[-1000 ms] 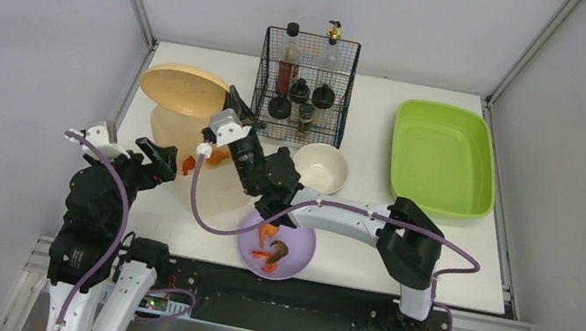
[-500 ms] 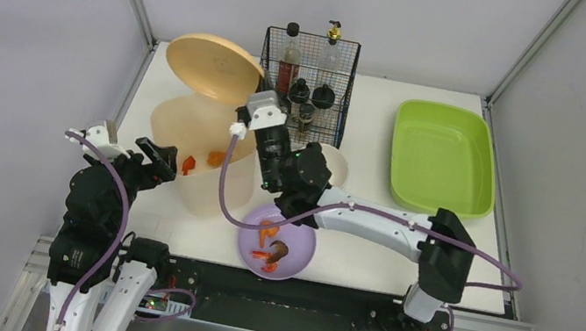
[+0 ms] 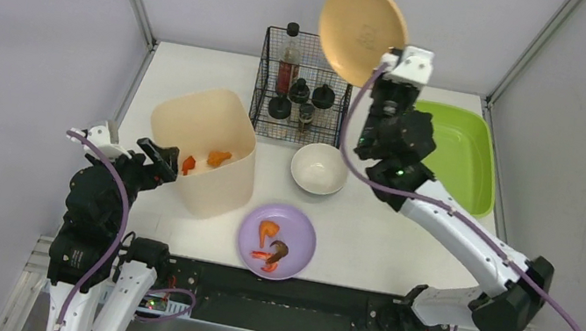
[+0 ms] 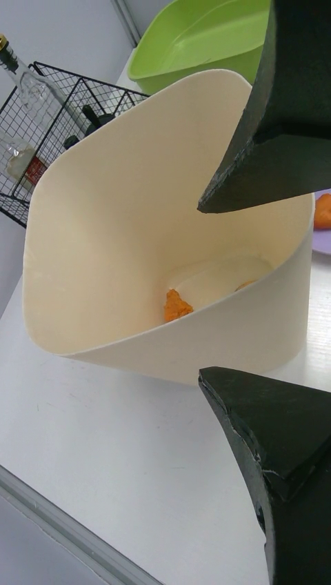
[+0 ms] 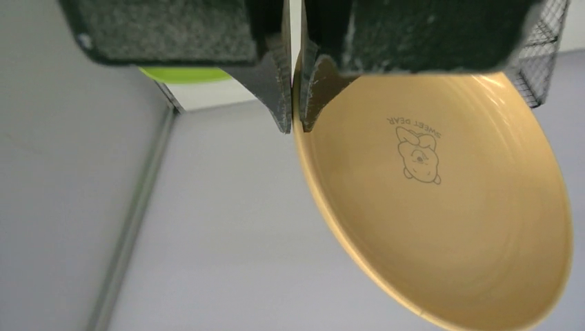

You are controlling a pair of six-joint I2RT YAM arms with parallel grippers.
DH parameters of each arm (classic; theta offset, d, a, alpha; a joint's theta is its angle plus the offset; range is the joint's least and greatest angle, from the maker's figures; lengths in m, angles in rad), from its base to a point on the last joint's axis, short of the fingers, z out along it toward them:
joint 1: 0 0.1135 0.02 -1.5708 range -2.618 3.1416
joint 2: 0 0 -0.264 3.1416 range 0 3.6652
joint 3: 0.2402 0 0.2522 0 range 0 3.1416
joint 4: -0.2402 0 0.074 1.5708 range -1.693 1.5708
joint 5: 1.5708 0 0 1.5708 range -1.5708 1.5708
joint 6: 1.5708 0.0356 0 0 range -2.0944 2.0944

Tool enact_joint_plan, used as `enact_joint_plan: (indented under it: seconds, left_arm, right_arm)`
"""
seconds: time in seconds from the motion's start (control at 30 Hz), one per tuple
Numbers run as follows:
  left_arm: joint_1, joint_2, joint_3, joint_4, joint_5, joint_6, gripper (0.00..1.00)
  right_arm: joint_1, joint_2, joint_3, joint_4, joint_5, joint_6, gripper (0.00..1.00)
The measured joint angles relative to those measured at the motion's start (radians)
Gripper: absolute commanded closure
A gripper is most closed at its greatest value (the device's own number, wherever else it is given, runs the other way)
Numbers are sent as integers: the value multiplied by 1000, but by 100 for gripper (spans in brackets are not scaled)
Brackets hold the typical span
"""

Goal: Clear the kitchen counter

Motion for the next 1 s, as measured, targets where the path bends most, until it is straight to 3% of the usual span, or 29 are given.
enact_joint_plan:
  seconds: [0.27,0.53,0.77,1.0]
  left_arm:
    - [0,0,0,0,14,0,16]
    - [0,2,0,0,33,0,16]
    - [0,22,0,-1,43,0,16]
    - [0,27,0,-1,64,0,16]
  right_arm:
    - [-409,-152,15,-567,38,543,100]
    - [-784,-67,22,-997,-151,1031,100]
    - [-997,120,21,-1143,-350,1278,100]
    - [-1074,274,-20,-1147,-511,1415,100]
